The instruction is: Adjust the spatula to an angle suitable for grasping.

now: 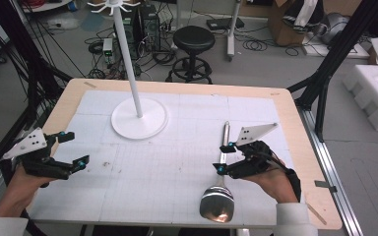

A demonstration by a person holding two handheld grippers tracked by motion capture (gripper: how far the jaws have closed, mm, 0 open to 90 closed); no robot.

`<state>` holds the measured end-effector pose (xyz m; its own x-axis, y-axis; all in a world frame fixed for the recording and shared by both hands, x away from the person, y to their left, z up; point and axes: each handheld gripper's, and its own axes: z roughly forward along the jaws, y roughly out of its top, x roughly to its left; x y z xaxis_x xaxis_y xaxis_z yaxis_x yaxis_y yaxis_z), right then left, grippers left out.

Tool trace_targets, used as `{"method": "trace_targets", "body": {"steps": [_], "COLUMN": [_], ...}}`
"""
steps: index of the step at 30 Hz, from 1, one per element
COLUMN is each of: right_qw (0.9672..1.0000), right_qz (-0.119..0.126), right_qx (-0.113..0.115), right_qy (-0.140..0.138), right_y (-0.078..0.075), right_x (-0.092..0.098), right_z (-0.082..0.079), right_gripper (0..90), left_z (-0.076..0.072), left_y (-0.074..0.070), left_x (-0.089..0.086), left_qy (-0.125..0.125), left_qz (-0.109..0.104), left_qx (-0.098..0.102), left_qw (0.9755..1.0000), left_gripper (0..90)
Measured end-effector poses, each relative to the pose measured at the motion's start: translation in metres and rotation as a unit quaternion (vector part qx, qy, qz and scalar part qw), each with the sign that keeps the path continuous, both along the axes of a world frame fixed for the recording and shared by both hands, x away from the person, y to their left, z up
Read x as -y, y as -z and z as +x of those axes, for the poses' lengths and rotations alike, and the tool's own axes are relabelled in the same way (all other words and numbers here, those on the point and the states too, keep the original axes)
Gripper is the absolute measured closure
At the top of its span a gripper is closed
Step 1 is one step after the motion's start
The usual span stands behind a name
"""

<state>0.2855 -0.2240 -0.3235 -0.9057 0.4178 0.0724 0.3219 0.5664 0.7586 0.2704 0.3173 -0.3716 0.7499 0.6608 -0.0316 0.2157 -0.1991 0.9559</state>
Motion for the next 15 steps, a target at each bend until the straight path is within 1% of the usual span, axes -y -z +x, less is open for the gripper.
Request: {"method": "trace_targets", "body": {"steps": [1,2,3,4,5,8,9,10,14,15], "right_qw": [1.0,0.9999,0.9996,0.9996,0.9987,0.9966,0.996,0.996,0.9937,0.993], "right_qz": [0.0,-0.003,-0.02,-0.02,-0.036,-0.061,-0.068,-0.068,-0.089,-0.092], "right_qx": [0.0,-0.008,-0.006,-0.006,-0.009,-0.008,-0.009,-0.009,-0.006,-0.011], "right_qy": [0.0,-0.005,-0.019,-0.019,-0.034,-0.055,-0.058,-0.058,-0.069,-0.074], "right_y": [0.0,0.0,0.001,0.001,0.004,0.008,0.009,0.009,0.014,0.015], "right_x": [0.0,-0.003,-0.008,-0.008,-0.014,-0.022,-0.024,-0.024,-0.034,-0.035], "right_z": [0.0,0.0,0.001,0.001,0.002,0.002,0.002,0.002,0.005,0.005], "right_gripper": [39.9,42.9,50.2,50.2,55.8,65.8,69.0,69.0,84.4,85.9], "left_z": [0.0,0.0,0.0,0.0,0.0,0.0,0.0,0.0,0.0,0.0], "left_y": [0.0,0.0,0.0,0.0,0.0,0.0,0.0,0.0,0.0,0.001], "left_x": [0.0,0.0,0.0,0.0,0.0,0.0,0.0,0.0,0.0,0.0], "left_qy": [0.001,0.001,0.0,0.0,-0.001,0.0,0.0,0.0,-0.001,-0.001], "left_qz": [-0.001,-0.001,0.0,0.001,0.002,0.001,0.001,0.001,0.004,0.007], "left_qx": [0.002,0.002,0.002,0.002,0.002,0.002,0.002,0.002,0.0,-0.002], "left_qw": [1.0,1.0,1.0,1.0,1.0,1.0,1.0,1.0,1.0,1.0], "left_gripper": [1.8,1.7,1.8,1.8,1.8,1.8,1.8,1.8,1.8,1.8]}}
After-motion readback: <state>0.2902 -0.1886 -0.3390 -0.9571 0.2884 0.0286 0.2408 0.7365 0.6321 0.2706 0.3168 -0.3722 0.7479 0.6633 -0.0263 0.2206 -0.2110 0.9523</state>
